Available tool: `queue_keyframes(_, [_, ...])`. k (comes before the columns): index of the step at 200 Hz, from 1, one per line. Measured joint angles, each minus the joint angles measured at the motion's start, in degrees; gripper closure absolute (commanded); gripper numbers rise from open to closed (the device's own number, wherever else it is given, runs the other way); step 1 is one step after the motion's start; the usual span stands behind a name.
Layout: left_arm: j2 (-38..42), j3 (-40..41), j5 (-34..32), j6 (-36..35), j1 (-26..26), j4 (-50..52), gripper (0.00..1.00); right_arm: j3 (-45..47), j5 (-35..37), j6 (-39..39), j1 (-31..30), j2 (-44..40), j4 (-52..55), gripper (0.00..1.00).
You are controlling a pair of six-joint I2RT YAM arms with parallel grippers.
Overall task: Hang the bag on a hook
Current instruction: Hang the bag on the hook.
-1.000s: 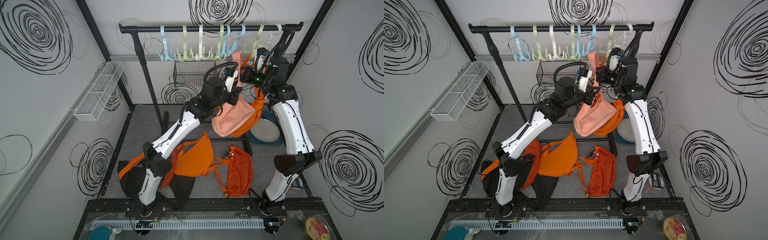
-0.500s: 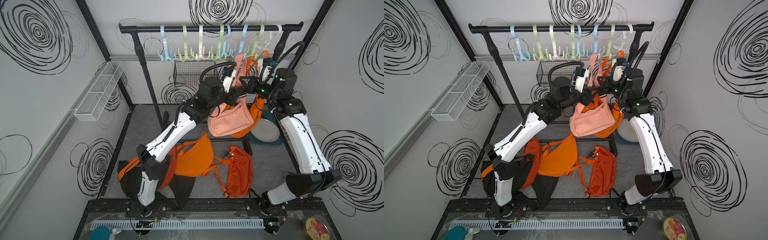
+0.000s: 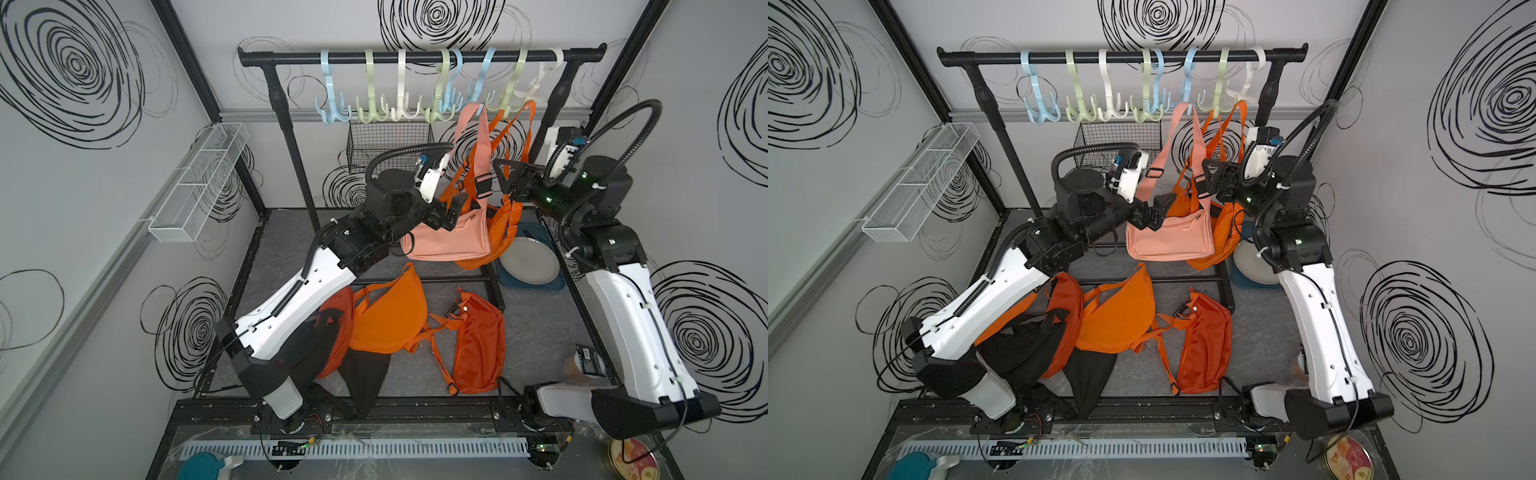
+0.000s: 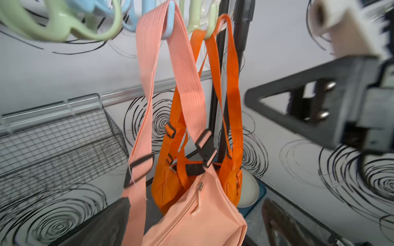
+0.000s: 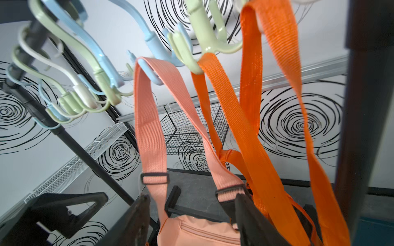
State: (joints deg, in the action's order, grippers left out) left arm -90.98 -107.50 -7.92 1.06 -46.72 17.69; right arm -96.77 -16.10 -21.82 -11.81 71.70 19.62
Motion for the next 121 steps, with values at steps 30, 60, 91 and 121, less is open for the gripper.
queue_keyframes(30, [10.5, 16.2, -5.4, -1.4, 0.0, -2.7, 0.01, 6.4, 1.4, 0.5, -0.3, -9.2, -0.3, 0.25])
queue_keyframes(60, [24.0, 36.0, -9.2, -3.7, 0.0, -8.2, 0.01, 19.8, 2.8, 1.8, -5.3, -17.3, 0.8, 0.24])
queue_keyframes(91, [33.8, 51.2, -14.3, -7.2, -1.1, -13.0, 0.01, 36.5, 8.2, 4.0, -17.2, -19.5, 3.9, 0.25])
queue_keyframes(121, [37.3, 60.2, -22.1, -12.0, -5.4, -18.6, 0.01, 51.2, 11.2, 2.7, -27.2, -15.6, 5.5, 0.26])
